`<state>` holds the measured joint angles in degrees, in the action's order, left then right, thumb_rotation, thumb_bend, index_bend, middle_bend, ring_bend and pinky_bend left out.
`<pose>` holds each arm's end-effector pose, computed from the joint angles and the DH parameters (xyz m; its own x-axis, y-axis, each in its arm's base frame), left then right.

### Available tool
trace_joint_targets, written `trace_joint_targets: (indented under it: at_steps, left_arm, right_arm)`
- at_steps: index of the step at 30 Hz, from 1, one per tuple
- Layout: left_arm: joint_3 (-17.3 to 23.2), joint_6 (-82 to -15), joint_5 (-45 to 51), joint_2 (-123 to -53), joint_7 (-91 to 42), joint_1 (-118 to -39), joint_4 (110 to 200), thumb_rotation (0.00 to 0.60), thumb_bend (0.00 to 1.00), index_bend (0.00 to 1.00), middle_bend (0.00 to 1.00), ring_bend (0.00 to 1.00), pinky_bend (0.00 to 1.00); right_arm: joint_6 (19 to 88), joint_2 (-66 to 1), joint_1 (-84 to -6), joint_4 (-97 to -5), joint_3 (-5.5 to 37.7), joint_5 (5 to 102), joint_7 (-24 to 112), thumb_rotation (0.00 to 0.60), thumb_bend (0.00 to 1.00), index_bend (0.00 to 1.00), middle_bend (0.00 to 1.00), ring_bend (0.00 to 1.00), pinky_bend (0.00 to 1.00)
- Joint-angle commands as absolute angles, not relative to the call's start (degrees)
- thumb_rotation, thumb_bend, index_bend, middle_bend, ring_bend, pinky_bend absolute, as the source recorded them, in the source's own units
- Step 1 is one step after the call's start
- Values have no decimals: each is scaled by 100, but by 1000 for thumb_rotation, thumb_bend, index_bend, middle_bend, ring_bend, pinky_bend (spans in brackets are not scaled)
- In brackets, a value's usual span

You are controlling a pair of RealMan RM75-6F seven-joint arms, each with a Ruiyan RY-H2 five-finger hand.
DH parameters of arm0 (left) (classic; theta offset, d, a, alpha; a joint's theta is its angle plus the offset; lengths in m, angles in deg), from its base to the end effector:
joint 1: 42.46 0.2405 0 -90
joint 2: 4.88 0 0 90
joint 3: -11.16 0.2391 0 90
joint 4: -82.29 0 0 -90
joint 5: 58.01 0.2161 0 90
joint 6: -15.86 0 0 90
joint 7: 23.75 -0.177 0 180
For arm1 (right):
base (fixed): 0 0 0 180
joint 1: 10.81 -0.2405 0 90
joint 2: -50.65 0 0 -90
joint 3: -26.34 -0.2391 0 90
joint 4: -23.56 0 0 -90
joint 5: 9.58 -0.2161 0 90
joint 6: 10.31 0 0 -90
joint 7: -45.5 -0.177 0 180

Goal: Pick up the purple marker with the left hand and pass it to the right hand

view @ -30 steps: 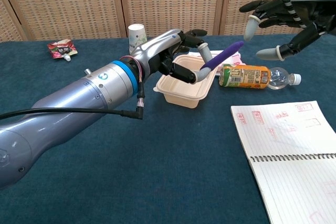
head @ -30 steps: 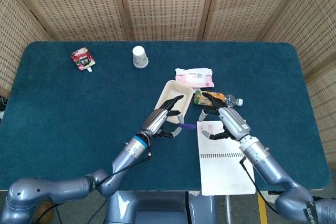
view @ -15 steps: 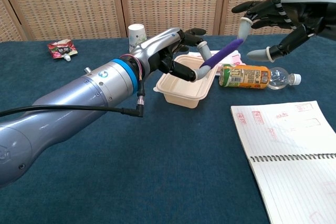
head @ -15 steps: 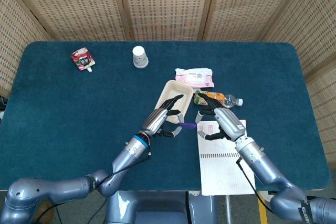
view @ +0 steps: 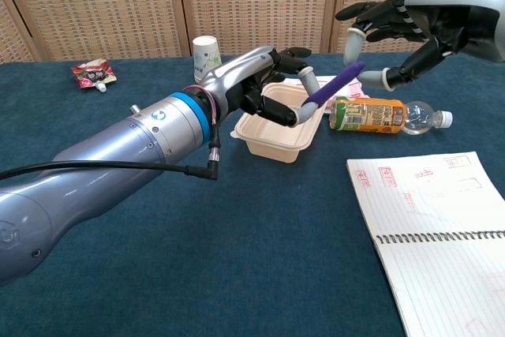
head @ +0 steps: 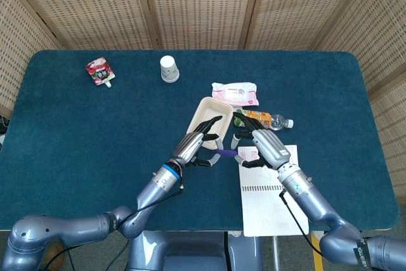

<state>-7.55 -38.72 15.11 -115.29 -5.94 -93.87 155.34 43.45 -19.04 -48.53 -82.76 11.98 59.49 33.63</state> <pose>0.0087 0.3492 -0.1075 -0.2258 0.5003 0.8359 0.8278 -0.3537 0.4354 -0.0955 -0.3382 0.0475 -0.0662 -0.4206 0.9048 -0.9374 -0.2844 -0.2008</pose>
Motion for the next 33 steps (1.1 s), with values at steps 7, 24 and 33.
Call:
trace_joint_targets:
  at_steps: [7,24,33]
  left_arm:
    - [-751,-3864,1490,-11537,-613,-9387,15535,600,642,686,0,0,0]
    - [-801,-3798,1356,-11545,-703,-9403,15548,600,642,686,0,0,0]
    - [-793,-3777,1327,-11546,-738,-9401,15546,600,642,686,0,0,0]
  right_arm:
    - [4326,-1930,-4901,-8336,1187,5843,3479,600,500,539,87,0,0]
    - [4235,-1903,-4931,-8407,1160,5707,3390,600,504,537,87,0,0]
    - [4236,-1929,-4958,-8416,1125,5658,3393,600,543,545,89,0,0]
